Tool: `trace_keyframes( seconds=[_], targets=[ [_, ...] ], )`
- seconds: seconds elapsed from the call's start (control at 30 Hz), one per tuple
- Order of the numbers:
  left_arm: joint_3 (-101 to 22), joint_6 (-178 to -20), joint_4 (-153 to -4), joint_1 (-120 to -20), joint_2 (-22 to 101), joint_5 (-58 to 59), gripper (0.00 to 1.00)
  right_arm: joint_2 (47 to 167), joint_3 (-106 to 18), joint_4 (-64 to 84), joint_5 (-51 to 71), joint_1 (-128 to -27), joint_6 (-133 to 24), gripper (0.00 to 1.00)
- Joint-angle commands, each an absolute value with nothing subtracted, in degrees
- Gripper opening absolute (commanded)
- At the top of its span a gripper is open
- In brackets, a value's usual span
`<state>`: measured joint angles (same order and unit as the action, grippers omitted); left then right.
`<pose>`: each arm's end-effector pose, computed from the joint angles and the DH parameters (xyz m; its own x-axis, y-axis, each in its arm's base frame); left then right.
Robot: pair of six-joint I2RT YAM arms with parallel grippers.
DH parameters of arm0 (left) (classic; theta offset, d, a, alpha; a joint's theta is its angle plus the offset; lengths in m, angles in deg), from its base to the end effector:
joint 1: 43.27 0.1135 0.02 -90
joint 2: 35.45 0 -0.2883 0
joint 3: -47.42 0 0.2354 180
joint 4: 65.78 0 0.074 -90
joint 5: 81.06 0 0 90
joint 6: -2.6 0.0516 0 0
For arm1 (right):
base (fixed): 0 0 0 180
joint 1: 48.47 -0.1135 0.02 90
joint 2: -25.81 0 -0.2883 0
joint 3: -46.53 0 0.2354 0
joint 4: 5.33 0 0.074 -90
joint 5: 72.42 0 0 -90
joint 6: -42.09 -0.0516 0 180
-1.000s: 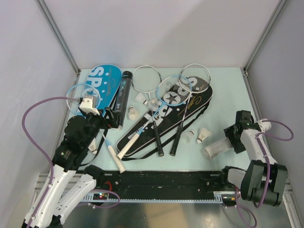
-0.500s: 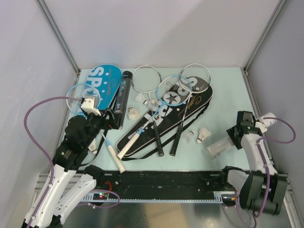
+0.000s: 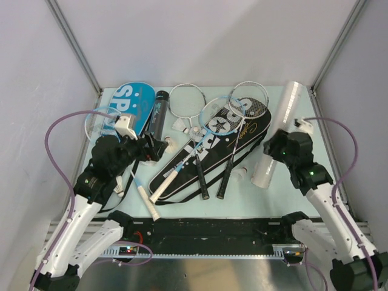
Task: Pack up the badminton gear
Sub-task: Open the lid of the shuttle tube.
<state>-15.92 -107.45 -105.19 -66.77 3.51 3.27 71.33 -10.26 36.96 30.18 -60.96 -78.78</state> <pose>0.1184 -0.0570 0.3594 -0.3894 -0.2027 -0.8985 0.3734 0.8570 -0.3552 0.1542 0.0226 0.3011 -0.4465 0.4140 -0.7933 0.2337 0.9097 0.3432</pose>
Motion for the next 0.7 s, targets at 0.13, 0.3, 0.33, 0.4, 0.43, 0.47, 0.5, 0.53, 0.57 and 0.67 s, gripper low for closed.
trace_keyframes(
  seconds=[0.13, 0.3, 0.33, 0.4, 0.43, 0.47, 0.5, 0.53, 0.57, 0.67],
  targets=[
    [-28.7, -105.6, -103.5, -67.0, 10.4, -6.1, 0.95, 81.1, -24.8, 18.0, 11.8, -76.9, -52.8, 0.48],
    [-37.8, -104.4, -103.8, -67.0, 14.4, -10.9, 0.94, 83.8, -25.8, 19.6, 4.5, -84.5, -36.3, 0.50],
    [-39.3, -104.2, -104.0, -66.9, 15.2, -11.1, 0.93, 83.9, -25.9, 20.3, 3.5, -85.2, -34.2, 0.50],
    [-43.3, -103.8, -105.6, -67.0, 16.8, -11.8, 0.90, 83.6, -25.9, 21.6, 1.6, -86.1, -29.4, 0.51],
    [-45.6, -103.5, -107.2, -67.0, 17.6, -12.1, 0.87, 83.2, -26.0, 22.1, 0.5, -86.3, -28.0, 0.51],
    [-47.3, -103.1, -108.5, -66.9, 18.3, -12.5, 0.86, 82.6, -26.2, 22.9, -0.5, -86.5, -26.4, 0.51],
    [-48.7, -102.8, -109.4, -66.9, 18.6, -12.9, 0.84, 82.1, -26.3, 23.8, -1.6, -86.5, -25.2, 0.52],
    [-49.4, -102.7, -110.0, -66.9, 18.7, -13.0, 0.84, 81.5, -26.4, 24.8, -2.3, -86.6, -23.8, 0.53],
    [-50.1, -102.7, -110.4, -66.9, 18.6, -13.2, 0.82, 81.1, -26.3, 25.9, -2.9, -86.5, -22.6, 0.53],
    [-51.3, -103.4, -110.8, -66.8, 18.0, -14.8, 0.80, 80.3, -26.5, 30.3, -3.6, -86.6, -18.6, 0.55]
  ],
)
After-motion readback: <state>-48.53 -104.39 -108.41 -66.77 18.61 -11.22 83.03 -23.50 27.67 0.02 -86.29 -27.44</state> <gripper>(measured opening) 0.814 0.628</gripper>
